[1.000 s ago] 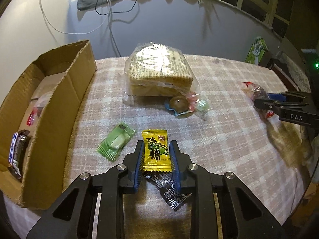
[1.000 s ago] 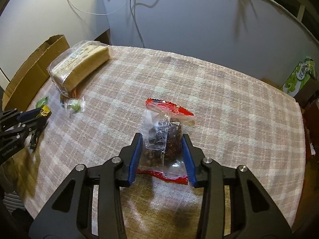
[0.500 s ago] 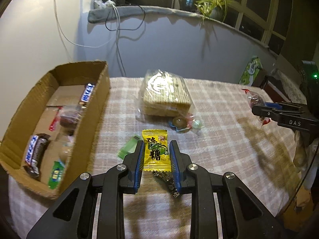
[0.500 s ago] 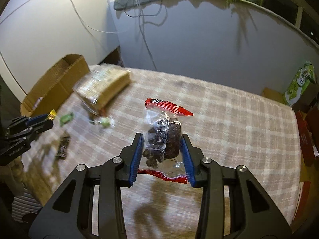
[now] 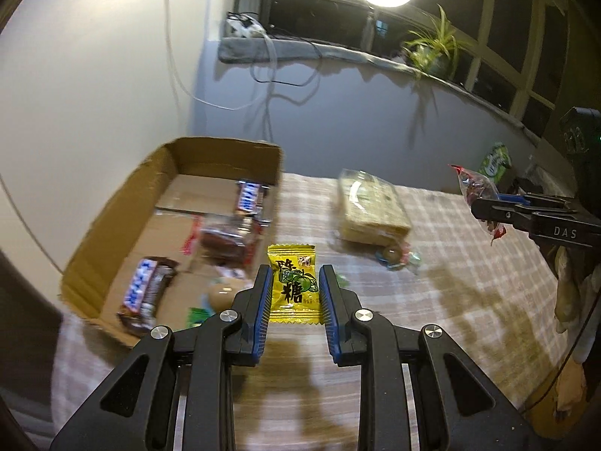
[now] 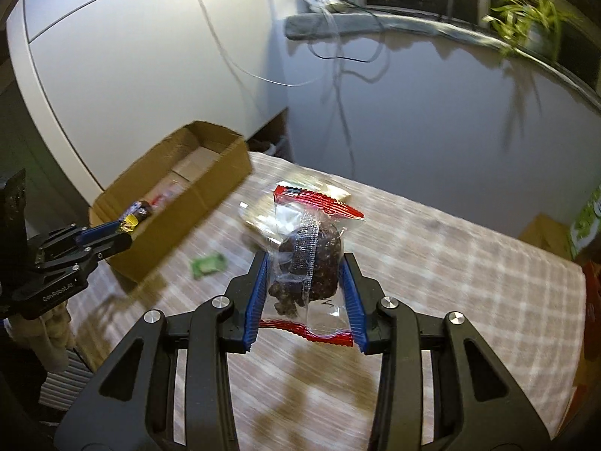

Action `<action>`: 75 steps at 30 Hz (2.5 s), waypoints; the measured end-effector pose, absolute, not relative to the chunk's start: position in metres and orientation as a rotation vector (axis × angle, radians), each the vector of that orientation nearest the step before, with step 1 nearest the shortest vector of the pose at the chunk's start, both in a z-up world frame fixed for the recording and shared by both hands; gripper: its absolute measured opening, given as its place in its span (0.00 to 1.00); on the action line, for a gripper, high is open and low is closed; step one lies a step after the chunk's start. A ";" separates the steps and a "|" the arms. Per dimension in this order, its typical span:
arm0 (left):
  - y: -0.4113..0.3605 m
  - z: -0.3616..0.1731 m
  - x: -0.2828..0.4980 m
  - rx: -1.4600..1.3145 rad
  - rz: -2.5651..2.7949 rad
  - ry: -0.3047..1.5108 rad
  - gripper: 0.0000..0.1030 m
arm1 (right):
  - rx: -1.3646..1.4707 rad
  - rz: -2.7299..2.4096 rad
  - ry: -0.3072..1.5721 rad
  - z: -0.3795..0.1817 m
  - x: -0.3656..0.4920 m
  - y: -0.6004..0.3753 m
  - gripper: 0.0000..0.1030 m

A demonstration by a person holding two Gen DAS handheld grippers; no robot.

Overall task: Organize snacks
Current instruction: 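Carry the yellow packet and clear snack bag over the box and open both tools, then grasp the black candy packet with the right tool while the left tool approaches the green packet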

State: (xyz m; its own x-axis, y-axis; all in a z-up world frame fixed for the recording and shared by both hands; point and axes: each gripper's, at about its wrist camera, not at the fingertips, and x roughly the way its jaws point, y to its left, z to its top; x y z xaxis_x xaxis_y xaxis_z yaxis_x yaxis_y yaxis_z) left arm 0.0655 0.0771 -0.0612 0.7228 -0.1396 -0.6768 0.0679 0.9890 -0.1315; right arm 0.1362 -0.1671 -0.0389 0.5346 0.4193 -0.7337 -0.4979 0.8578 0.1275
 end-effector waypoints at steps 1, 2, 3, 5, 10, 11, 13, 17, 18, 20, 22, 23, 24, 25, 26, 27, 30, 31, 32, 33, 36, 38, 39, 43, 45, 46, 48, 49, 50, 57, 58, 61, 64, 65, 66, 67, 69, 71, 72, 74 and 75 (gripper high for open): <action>0.082 -0.061 0.065 -0.102 -0.106 0.752 0.23 | -0.105 0.559 0.843 -0.038 0.137 -0.160 0.39; 0.087 -0.060 0.065 -0.105 -0.097 0.750 0.23 | -0.110 0.572 0.841 -0.036 0.138 -0.151 0.39; 0.094 -0.060 0.064 -0.109 -0.084 0.748 0.23 | -0.115 0.581 0.839 -0.036 0.138 -0.144 0.39; 0.104 -0.060 0.064 -0.116 -0.067 0.745 0.23 | -0.128 0.603 0.837 -0.034 0.139 -0.128 0.39; 0.129 -0.060 0.062 -0.136 -0.023 0.737 0.23 | -0.154 0.656 0.836 -0.032 0.144 -0.090 0.39; 0.133 -0.060 0.062 -0.139 -0.016 0.737 0.23 | -0.158 0.666 0.836 -0.032 0.144 -0.084 0.39; 0.141 -0.061 0.062 -0.146 -0.001 0.736 0.23 | -0.167 0.684 0.836 -0.033 0.145 -0.071 0.39; 0.155 -0.064 0.064 -0.161 0.023 0.738 0.23 | -0.182 0.717 0.844 -0.036 0.149 -0.045 0.39; 0.158 -0.065 0.065 -0.163 0.028 0.739 0.23 | -0.188 0.724 0.846 -0.037 0.150 -0.038 0.39; 0.165 -0.067 0.068 -0.165 0.041 0.741 0.23 | -0.197 0.737 0.850 -0.039 0.151 -0.027 0.39; 0.170 -0.069 0.070 -0.170 0.054 0.742 0.23 | -0.203 0.750 0.855 -0.041 0.153 -0.015 0.39; 0.172 -0.070 0.071 -0.173 0.061 0.742 0.23 | -0.206 0.754 0.856 -0.043 0.153 -0.010 0.39; 0.175 -0.071 0.073 -0.179 0.065 0.743 0.23 | -0.209 0.758 0.859 -0.044 0.154 -0.005 0.39; 0.178 -0.072 0.074 -0.184 0.069 0.744 0.23 | -0.211 0.762 0.862 -0.046 0.154 0.001 0.39; 0.179 -0.074 0.076 -0.186 0.072 0.746 0.23 | -0.212 0.766 0.866 -0.048 0.155 0.005 0.39; 0.181 -0.075 0.077 -0.189 0.076 0.749 0.23 | -0.212 0.770 0.871 -0.050 0.156 0.010 0.39; 0.185 -0.079 0.081 -0.193 0.081 0.756 0.23 | -0.216 0.781 0.886 -0.056 0.160 0.023 0.39; 0.186 -0.079 0.081 -0.194 0.082 0.757 0.23 | -0.219 0.785 0.889 -0.057 0.161 0.027 0.39; 0.188 -0.079 0.082 -0.196 0.082 0.759 0.23 | -0.223 0.788 0.892 -0.059 0.162 0.031 0.39; 0.188 -0.080 0.083 -0.198 0.083 0.760 0.23 | -0.227 0.792 0.896 -0.060 0.163 0.035 0.39; 0.189 -0.081 0.085 -0.201 0.082 0.764 0.23 | -0.241 0.800 0.909 -0.066 0.165 0.046 0.39; 0.190 -0.082 0.086 -0.204 0.082 0.766 0.23 | -0.250 0.802 0.913 -0.068 0.166 0.051 0.39; 0.190 -0.082 0.087 -0.206 0.082 0.767 0.23 | -0.256 0.804 0.914 -0.070 0.166 0.053 0.39; 0.191 -0.084 0.089 -0.209 0.079 0.773 0.24 | -0.269 0.801 0.911 -0.071 0.167 0.059 0.49; 0.192 -0.084 0.089 -0.209 0.081 0.775 0.28 | -0.269 0.795 0.899 -0.070 0.167 0.059 0.70; 0.192 -0.085 0.089 -0.209 0.084 0.775 0.38 | -0.265 0.790 0.893 -0.069 0.167 0.059 0.74; 0.193 -0.084 0.087 -0.213 0.091 0.767 0.53 | -0.246 0.788 0.883 -0.067 0.168 0.057 0.82; 0.194 -0.084 0.087 -0.213 0.091 0.765 0.53 | -0.236 0.789 0.883 -0.066 0.168 0.056 0.85; 0.194 -0.084 0.087 -0.212 0.089 0.766 0.53 | -0.227 0.790 0.885 -0.066 0.169 0.055 0.88; 0.191 -0.084 0.087 -0.206 0.086 0.765 0.54 | -0.198 0.779 0.890 -0.063 0.169 0.047 0.88; 0.191 -0.083 0.087 -0.206 0.085 0.764 0.54 | -0.194 0.778 0.889 -0.062 0.168 0.045 0.88; 0.188 -0.080 0.085 -0.203 0.079 0.756 0.54 | -0.184 0.774 0.879 -0.057 0.167 0.038 0.88; 0.184 -0.076 0.082 -0.203 0.071 0.746 0.54 | -0.171 0.768 0.872 -0.052 0.166 0.027 0.88; 0.182 -0.075 0.080 -0.202 0.068 0.743 0.54 | -0.168 0.765 0.869 -0.051 0.165 0.023 0.88; 0.180 -0.072 0.079 -0.200 0.062 0.738 0.54 | -0.166 0.762 0.867 -0.050 0.165 0.018 0.88; 0.178 -0.071 0.078 -0.198 0.058 0.735 0.54 | -0.163 0.757 0.865 -0.049 0.164 0.012 0.88; 0.174 -0.069 0.075 -0.197 0.051 0.730 0.54 | -0.152 0.747 0.866 -0.047 0.163 0.000 0.88; 0.170 -0.066 0.073 -0.196 0.039 0.723 0.54 | -0.142 0.740 0.867 -0.046 0.162 -0.009 0.88; 0.167 -0.065 0.072 -0.192 0.032 0.721 0.54 | -0.141 0.736 0.867 -0.046 0.160 -0.015 0.88; 0.161 -0.063 0.071 -0.186 0.024 0.717 0.54 | -0.143 0.727 0.864 -0.045 0.158 -0.026 0.88; 0.158 -0.062 0.071 -0.184 0.017 0.716 0.54 | -0.145 0.724 0.865 -0.046 0.156 -0.031 0.88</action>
